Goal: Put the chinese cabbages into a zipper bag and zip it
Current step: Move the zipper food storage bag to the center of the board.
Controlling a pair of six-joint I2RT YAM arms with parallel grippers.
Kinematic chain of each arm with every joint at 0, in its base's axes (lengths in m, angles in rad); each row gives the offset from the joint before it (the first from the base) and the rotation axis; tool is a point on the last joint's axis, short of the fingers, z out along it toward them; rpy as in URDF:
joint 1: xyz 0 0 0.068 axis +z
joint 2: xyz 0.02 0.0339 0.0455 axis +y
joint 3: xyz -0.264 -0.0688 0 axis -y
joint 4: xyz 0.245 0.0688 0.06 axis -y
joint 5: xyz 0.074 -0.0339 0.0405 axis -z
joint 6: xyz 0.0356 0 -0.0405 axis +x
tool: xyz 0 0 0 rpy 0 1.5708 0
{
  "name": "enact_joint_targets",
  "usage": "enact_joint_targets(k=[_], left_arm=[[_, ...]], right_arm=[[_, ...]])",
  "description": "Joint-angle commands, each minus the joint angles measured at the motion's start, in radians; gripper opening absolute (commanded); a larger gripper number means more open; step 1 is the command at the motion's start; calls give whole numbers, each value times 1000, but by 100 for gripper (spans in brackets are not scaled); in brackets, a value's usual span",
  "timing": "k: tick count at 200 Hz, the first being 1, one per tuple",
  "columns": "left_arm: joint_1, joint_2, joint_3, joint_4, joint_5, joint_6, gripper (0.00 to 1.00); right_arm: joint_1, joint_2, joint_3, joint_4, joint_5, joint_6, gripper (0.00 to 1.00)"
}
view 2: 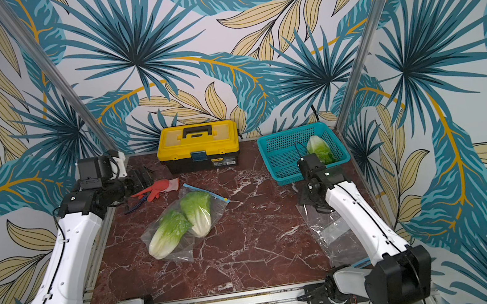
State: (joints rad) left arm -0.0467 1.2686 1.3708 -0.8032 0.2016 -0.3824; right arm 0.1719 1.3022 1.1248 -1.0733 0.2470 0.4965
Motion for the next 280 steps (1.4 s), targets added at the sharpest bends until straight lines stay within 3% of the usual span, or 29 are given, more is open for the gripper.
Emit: enact_joint_targets(k=[1, 33, 62, 74, 103, 119, 150, 176, 201, 210, 226, 233, 250, 257, 267, 280], left_arm=[[-113, -14, -21, 50, -46, -9, 88], [-217, -9, -53, 77, -58, -6, 88], [-251, -6, -78, 101, -71, -21, 88], [-255, -4, -76, 103, -68, -22, 88], [-258, -12, -62, 103, -69, -2, 86], [-258, -11, -49, 103, -70, 3, 84], [-269, 14, -5, 103, -45, 3, 82], [-281, 15, 29, 103, -60, 13, 82], [-275, -32, 26, 104, -240, 8, 80], [-260, -53, 13, 105, -310, -8, 80], [-195, -93, -26, 103, -316, -49, 79], [-170, -109, -43, 103, -303, -67, 79], [-158, -130, -63, 103, -289, -60, 79], [-157, -128, -63, 104, -267, -54, 80], [-161, -114, -58, 103, -201, -49, 80], [-202, -90, -52, 104, -200, -39, 80]], right_arm=[[7, 78, -2, 106, 16, 116, 79], [21, 209, 6, 241, 74, 212, 80], [21, 326, -18, 288, 122, 277, 77], [22, 340, -38, 292, 141, 286, 63], [42, 236, -109, 271, 172, 271, 15], [104, 136, -105, 202, 245, 256, 0], [320, 52, 83, -22, 437, 188, 0], [570, 150, 320, -164, 571, 85, 0], [782, 386, 485, -163, 540, -117, 0], [820, 464, 511, -137, 512, -190, 0], [839, 547, 526, -55, 389, -267, 0], [840, 562, 522, -3, 316, -306, 7], [840, 598, 575, 4, 198, -331, 41], [839, 604, 605, -15, 149, -322, 51], [828, 581, 614, -17, 67, -295, 60], [794, 506, 573, 13, -43, -228, 64]])
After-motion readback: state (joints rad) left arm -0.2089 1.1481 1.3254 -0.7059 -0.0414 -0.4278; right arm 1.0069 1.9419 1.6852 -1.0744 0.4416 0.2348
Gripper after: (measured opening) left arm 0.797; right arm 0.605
